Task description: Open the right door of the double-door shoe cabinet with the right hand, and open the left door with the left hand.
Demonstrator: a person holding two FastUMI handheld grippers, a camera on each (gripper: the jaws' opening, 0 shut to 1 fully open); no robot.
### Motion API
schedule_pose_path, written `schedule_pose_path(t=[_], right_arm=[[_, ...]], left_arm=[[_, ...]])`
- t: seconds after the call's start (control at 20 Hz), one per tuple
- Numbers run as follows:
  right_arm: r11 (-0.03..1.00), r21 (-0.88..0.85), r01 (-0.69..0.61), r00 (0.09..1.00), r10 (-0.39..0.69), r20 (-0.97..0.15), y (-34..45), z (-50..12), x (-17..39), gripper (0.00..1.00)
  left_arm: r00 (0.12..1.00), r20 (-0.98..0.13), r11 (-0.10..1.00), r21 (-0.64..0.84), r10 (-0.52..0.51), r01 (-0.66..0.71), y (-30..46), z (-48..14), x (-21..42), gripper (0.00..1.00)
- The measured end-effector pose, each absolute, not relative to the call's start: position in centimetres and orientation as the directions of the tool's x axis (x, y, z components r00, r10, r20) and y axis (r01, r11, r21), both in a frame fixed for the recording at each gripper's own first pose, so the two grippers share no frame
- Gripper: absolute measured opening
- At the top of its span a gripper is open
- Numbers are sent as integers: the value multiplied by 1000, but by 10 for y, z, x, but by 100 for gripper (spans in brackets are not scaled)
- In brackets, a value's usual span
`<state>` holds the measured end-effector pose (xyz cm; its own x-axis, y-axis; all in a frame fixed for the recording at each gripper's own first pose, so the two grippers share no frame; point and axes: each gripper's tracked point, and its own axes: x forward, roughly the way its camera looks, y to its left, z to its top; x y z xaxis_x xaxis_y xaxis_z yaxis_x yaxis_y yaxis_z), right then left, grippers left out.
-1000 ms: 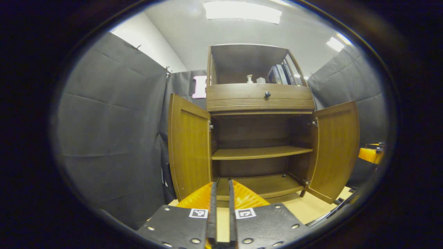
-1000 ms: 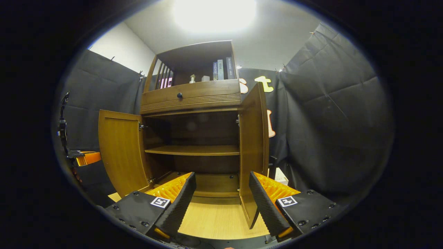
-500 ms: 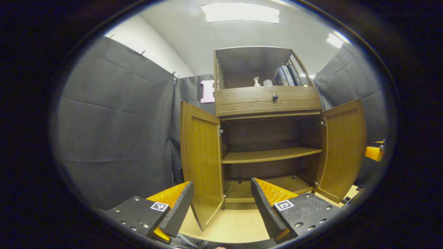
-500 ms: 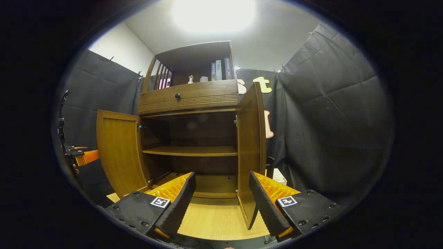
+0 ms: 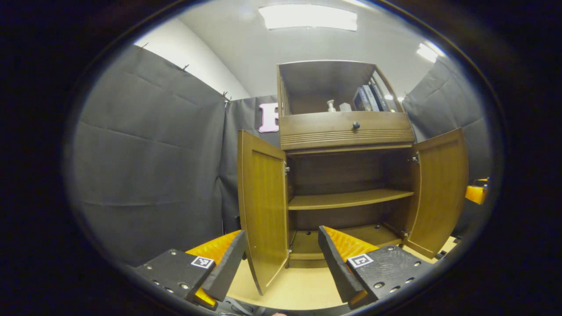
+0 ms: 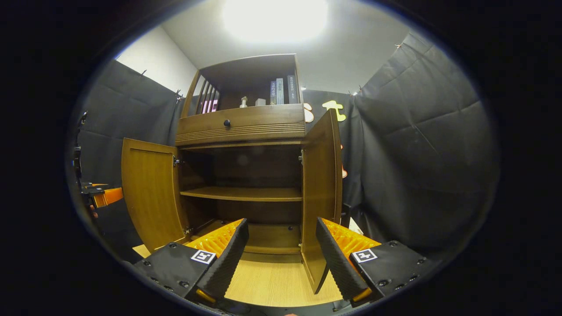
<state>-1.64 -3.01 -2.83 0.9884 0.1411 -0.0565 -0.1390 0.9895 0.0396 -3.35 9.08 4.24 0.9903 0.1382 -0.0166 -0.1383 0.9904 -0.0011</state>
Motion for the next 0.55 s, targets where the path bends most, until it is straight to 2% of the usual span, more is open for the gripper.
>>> schedule_pose_path(t=[0.45, 0.5, 0.55], right_arm=[[990, 34, -134, 990, 135, -45, -30, -18, -16, 97], [991, 32, -131, 990, 133, -44, -31, -17, -15, 92], [991, 29, -131, 990, 132, -42, -31, -16, -15, 97]], left_arm=[[990, -13, 990, 7, 142, -142, 99, 47, -33, 94], [990, -11, 990, 7, 143, -143, 100, 48, -33, 94], [989, -9, 989, 7, 145, -145, 101, 49, -34, 94]])
